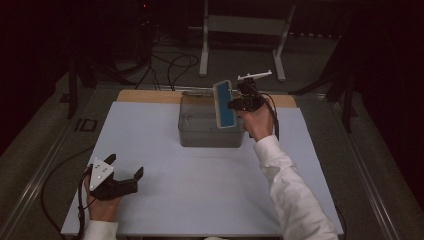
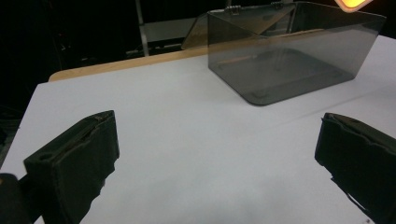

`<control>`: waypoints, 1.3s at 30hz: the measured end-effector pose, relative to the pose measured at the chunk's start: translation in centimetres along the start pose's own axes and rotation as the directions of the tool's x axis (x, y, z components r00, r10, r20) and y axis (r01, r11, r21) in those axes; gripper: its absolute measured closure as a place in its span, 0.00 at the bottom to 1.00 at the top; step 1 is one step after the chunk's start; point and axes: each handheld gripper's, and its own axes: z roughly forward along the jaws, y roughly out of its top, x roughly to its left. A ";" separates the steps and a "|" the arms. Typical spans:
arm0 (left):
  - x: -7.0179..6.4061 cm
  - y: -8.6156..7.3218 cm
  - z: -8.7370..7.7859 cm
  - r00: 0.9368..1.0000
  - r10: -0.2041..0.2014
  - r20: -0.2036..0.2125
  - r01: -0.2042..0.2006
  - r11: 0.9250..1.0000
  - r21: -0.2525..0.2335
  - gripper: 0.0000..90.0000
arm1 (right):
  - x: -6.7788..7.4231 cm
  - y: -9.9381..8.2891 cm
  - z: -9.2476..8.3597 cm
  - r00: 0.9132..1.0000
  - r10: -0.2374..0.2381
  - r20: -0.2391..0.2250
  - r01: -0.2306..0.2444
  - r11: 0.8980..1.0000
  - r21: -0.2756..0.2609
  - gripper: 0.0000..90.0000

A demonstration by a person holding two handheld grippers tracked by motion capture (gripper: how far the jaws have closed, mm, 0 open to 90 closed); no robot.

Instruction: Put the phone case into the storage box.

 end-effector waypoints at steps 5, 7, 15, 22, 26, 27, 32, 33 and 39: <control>0.0 0.0 0.0 1.000 0.000 -0.001 0.000 1.000 0.000 0.01 | -0.1 0.2 0.2 1.000 0.003 0.014 -0.003 1.000 0.004 0.91; 0.0 0.0 0.0 1.000 0.001 -0.001 -0.001 1.000 0.001 0.01 | -0.2 0.3 0.2 1.000 0.006 0.017 -0.006 1.000 0.007 0.91; 0.0 0.0 0.0 1.000 0.001 -0.003 -0.001 1.000 0.000 0.01 | -0.9 0.5 0.7 0.999 0.021 0.045 -0.022 1.000 0.022 0.91; 0.0 0.0 0.0 1.000 0.001 -0.002 -0.001 1.000 -0.001 0.01 | -1.1 0.5 1.1 0.998 0.023 0.063 -0.025 0.999 0.033 0.91; -0.1 0.0 0.0 1.000 0.001 -0.001 -0.001 1.000 0.000 0.01 | -1.2 0.5 1.2 0.997 0.028 0.066 -0.030 0.999 0.037 0.91; -0.1 0.0 0.0 1.000 0.001 -0.002 -0.001 1.000 0.000 0.01 | -1.3 0.5 1.2 0.997 0.027 0.068 -0.030 0.999 0.037 0.91; -0.1 0.0 0.0 1.000 0.001 0.000 -0.001 1.000 0.000 0.01 | -1.5 0.5 1.4 0.997 0.034 0.071 -0.037 0.998 0.043 0.91; -0.1 0.0 0.0 1.000 0.001 -0.001 -0.001 1.000 0.000 0.01 | -1.5 0.5 1.4 0.997 0.035 0.073 -0.038 0.998 0.044 0.91; -0.1 0.0 0.0 1.000 0.001 -0.001 -0.001 1.000 0.000 0.01 | -1.8 0.4 1.6 0.996 0.038 0.078 -0.042 0.998 0.055 0.91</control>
